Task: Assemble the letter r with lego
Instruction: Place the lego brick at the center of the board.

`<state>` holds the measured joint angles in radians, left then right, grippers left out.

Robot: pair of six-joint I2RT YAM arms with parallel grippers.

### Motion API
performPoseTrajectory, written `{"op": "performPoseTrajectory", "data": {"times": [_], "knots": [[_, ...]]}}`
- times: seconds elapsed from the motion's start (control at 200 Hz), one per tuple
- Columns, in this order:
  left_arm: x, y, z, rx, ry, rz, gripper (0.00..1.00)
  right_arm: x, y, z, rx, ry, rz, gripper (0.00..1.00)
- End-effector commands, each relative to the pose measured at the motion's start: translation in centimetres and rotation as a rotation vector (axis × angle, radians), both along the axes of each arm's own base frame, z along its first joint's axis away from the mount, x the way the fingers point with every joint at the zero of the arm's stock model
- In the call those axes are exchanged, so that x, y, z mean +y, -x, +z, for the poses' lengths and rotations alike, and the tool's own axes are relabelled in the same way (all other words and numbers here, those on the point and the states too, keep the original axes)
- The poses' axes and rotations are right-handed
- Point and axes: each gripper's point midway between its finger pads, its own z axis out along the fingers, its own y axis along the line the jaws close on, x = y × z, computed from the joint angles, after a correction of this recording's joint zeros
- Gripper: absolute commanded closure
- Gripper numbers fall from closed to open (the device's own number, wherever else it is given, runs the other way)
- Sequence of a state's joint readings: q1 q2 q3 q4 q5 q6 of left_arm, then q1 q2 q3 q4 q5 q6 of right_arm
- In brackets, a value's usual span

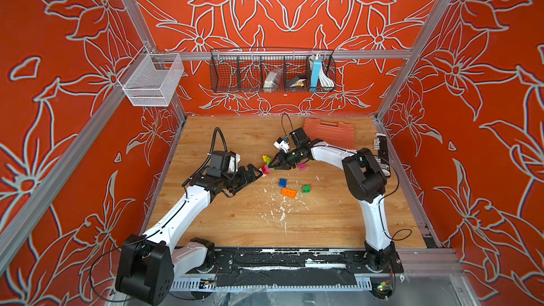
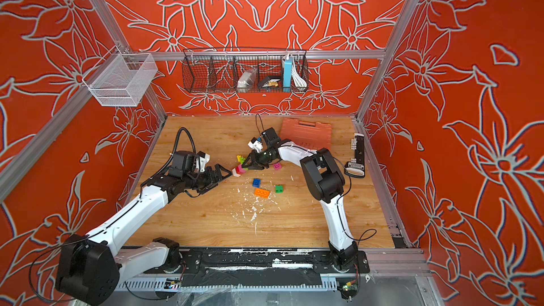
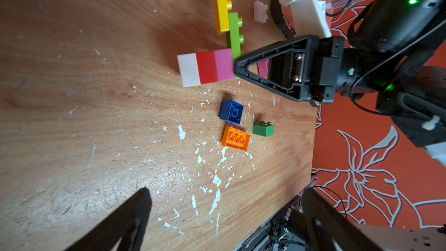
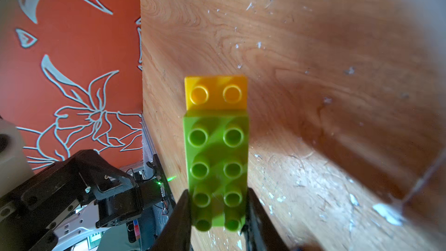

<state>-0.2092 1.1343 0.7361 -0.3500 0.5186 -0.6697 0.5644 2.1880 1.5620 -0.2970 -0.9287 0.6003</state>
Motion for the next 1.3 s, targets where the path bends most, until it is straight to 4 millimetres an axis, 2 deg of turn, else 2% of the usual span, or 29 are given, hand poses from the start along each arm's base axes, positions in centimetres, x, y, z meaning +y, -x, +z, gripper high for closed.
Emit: {"op": "performPoseTrajectory", "data": {"times": [0.0,0.135,0.465,0.781,0.866,0.936,1.076,1.296], "knots": [[0.1,0.4,0.0,-0.008,0.003,-0.011,0.02,0.7,-0.9,0.6,0.007,-0.056,-0.002,0.93],[0.0,0.5,-0.3,0.003,0.007,-0.016,0.02,0.5,-1.4,-0.3,0.019,-0.053,-0.019,0.84],[0.1,0.9,-0.9,0.018,0.003,-0.014,0.01,-1.0,-1.2,-1.8,0.011,0.007,-0.034,0.52],[0.4,1.4,-1.6,0.032,-0.006,-0.007,0.01,-1.9,-0.9,-2.1,-0.01,0.065,-0.038,0.43],[0.5,1.5,-1.6,0.032,-0.016,-0.005,0.01,-2.6,-0.7,-1.6,-0.034,0.093,-0.04,0.41],[0.8,1.7,-1.5,0.028,-0.047,-0.004,0.01,-3.4,-0.4,-0.7,-0.076,0.125,-0.049,0.4],[1.0,2.2,-1.5,0.005,-0.174,-0.018,0.04,-6.5,0.4,1.8,-0.205,0.246,-0.099,0.39],[-1.8,2.4,-2.2,-0.02,-0.333,-0.126,0.1,-13.0,2.9,4.8,-0.375,0.425,-0.23,0.39]]}}
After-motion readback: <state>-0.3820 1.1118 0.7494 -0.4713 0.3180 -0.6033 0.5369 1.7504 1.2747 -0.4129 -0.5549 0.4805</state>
